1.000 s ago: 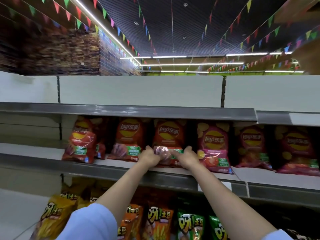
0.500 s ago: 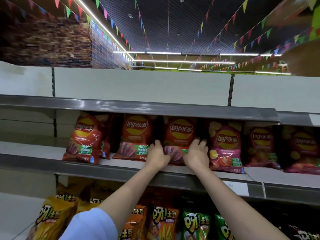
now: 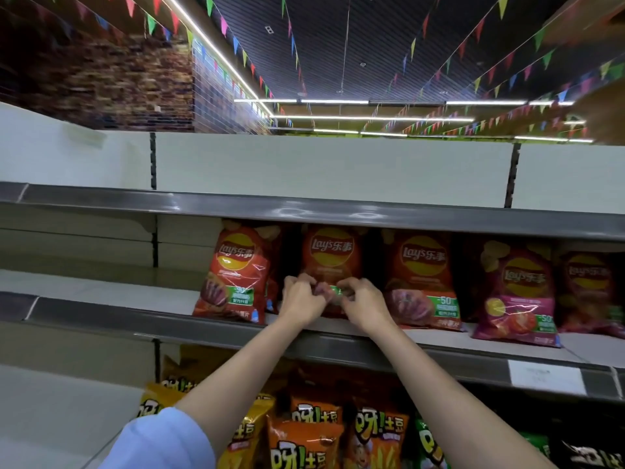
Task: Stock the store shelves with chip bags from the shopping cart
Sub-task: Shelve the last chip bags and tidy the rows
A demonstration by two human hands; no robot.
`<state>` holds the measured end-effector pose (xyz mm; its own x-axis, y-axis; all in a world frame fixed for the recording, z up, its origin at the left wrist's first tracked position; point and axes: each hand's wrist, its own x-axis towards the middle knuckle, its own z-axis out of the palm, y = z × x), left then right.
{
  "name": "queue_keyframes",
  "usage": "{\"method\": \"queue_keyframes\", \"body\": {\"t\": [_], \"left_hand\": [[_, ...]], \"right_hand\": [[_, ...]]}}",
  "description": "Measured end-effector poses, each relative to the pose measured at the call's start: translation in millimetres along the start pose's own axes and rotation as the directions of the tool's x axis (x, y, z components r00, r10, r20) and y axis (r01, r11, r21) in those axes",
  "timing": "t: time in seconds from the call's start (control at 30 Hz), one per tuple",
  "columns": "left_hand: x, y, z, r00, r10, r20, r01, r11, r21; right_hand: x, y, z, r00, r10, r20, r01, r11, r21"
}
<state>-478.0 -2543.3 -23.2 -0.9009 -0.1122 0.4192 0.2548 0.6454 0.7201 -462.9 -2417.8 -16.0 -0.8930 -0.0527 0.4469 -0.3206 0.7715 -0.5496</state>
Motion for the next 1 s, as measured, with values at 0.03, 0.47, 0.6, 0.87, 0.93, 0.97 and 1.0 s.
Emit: {"method": "queue_keyframes", "body": {"t": [0.03,0.47,0.6,0.87,0.93,0.97,1.0], "left_hand": [[0.7,-2.6,-0.7,0.999,0.007,0.033,-0.006,1.000,-0.004],[-8.2,-36.5,-112.7,0.867,0.327,-0.375,-0.412,0.894,-0.173],[0.0,-68.3,-137.2,0.914,0.141,-0.380,-0.222,0.959,-0.176],[16.6,-108.7,-149.8,0.962,-0.184,0.201,0.214,0.968,-0.135],[16.4,-110.5,-151.3,0.947,-0.158,0.281,0.194,0.975,-0.105],[16.4,-111.7,-151.7,0.943,-0.146,0.299,0.175,0.982,-0.072],[17.2,-114.0,-152.4,0.944,-0.130,0.304,0.152,0.987,-0.048]], "right_hand": [[0.4,-1.9,1.5,0.999,0.027,-0.019,-0.027,1.000,0.001],[-5.3,-84.1,44.8,0.997,0.078,0.003,-0.076,0.952,0.297],[-9.7,-102.7,67.4,0.977,0.117,0.178,-0.170,0.933,0.318],[-0.9,-107.7,87.1,0.967,0.196,0.162,-0.233,0.938,0.255],[1.7,-107.5,86.9,0.969,0.202,0.145,-0.233,0.940,0.249],[2.1,-107.4,85.6,0.967,0.207,0.147,-0.238,0.941,0.240],[2.8,-107.9,84.3,0.965,0.208,0.161,-0.243,0.940,0.241]]}}
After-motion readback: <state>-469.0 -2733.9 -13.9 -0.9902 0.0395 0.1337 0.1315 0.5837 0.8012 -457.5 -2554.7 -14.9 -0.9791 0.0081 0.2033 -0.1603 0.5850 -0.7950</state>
